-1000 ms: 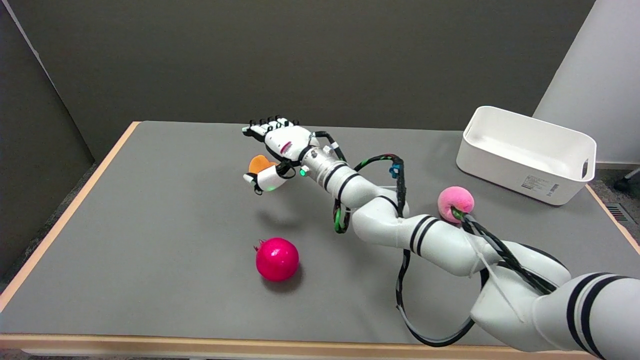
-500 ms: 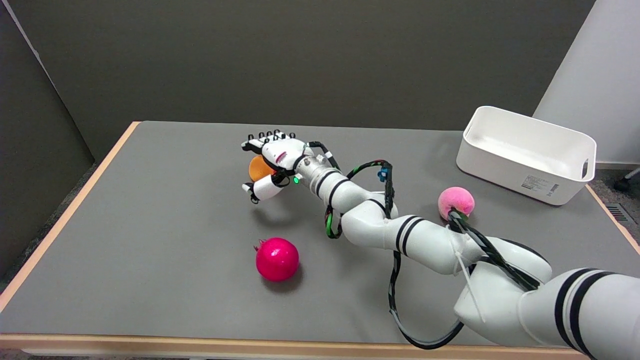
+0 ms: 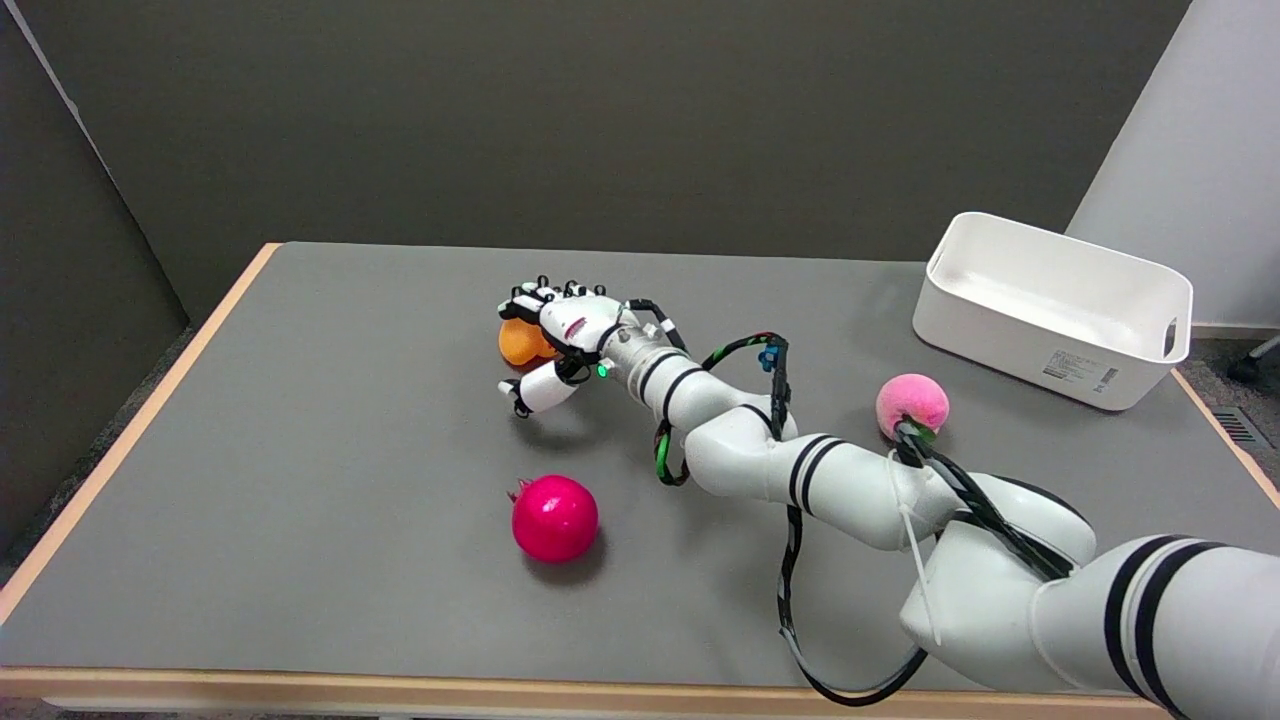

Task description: Pick up the yellow duck.

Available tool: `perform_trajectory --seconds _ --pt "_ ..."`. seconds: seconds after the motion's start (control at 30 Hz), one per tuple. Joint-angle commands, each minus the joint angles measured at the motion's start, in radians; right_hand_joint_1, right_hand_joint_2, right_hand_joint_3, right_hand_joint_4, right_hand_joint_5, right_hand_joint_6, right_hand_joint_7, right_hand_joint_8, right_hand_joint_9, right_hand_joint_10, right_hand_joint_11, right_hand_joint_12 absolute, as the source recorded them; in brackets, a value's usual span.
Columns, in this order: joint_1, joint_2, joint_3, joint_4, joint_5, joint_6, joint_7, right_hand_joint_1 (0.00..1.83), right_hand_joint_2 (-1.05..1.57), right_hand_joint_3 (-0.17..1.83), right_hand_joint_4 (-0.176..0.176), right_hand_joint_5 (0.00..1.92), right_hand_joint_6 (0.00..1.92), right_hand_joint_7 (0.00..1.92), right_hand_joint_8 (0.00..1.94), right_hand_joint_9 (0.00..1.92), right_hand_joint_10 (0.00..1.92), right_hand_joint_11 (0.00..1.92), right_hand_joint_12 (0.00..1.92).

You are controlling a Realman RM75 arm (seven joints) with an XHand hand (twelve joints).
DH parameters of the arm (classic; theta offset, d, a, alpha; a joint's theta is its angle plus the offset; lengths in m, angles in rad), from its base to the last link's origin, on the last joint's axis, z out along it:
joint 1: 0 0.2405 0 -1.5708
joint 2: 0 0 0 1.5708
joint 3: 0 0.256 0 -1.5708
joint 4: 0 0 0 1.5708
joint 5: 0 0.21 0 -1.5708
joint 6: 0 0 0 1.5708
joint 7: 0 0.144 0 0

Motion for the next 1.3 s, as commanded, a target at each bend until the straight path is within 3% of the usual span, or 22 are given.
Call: perform_trajectory --seconds 0.03,0.37,0.5,0.57,0.6,0.67,0.73,0.87,0.97,1.17,1.23,1.3 --pt "-0.018 0.012 0.006 0.027 0.01 -0.022 -0.002 0.45 0.58 0.91 0.111 0.14 0.44 0.0 0.1 0.22 0.8 0.0 1.08" --pt "-0.076 0.05 0.02 0.162 -0.057 -0.045 -0.002 0.5 0.59 0.86 0.121 0.18 0.42 0.01 0.22 0.3 0.95 0.0 1.22" --pt "-0.098 0.062 0.032 0.206 -0.07 -0.043 -0.002 0.54 0.61 0.86 0.111 0.26 0.51 0.05 0.23 0.39 1.05 0.05 1.25" --pt "-0.105 0.006 -0.054 0.341 0.032 -0.019 0.021 0.59 0.62 0.87 0.105 0.32 0.63 0.09 0.24 0.45 1.1 0.09 1.28" --pt "-0.107 0.064 0.035 0.216 -0.068 -0.041 -0.001 0.61 0.63 0.87 0.101 0.35 0.69 0.1 0.25 0.47 1.12 0.12 1.3" --pt "-0.108 0.064 0.036 0.216 -0.065 -0.039 -0.002 0.64 0.64 0.87 0.09 0.38 0.76 0.12 0.25 0.5 1.14 0.15 1.33" --pt "-0.11 0.064 0.036 0.216 -0.064 -0.038 -0.002 0.71 0.67 0.89 0.044 0.45 0.96 0.17 0.27 0.56 1.19 0.18 1.35" --pt "-0.109 0.064 0.036 0.215 -0.065 -0.039 -0.002 0.78 0.71 0.89 0.004 0.51 1.12 0.23 0.3 0.62 1.24 0.21 1.37" --pt "-0.111 0.064 0.033 0.214 -0.07 -0.035 -0.002 0.92 1.16 0.33 0.011 0.64 1.55 0.27 0.37 0.67 1.32 0.21 1.4" --pt "-0.112 0.068 0.035 0.21 -0.077 -0.017 -0.009 1.02 1.16 0.33 -0.127 0.62 1.56 0.41 0.55 0.73 1.43 0.34 1.52" --pt "-0.112 0.066 0.029 0.215 -0.074 -0.014 -0.028 1.31 1.24 0.16 -0.176 0.54 1.61 0.46 0.66 0.58 1.63 0.42 1.6" --pt "-0.112 0.066 0.028 0.216 -0.074 -0.013 -0.049 1.31 1.24 0.18 -0.176 0.54 1.61 0.48 0.68 0.57 1.64 0.44 1.62"
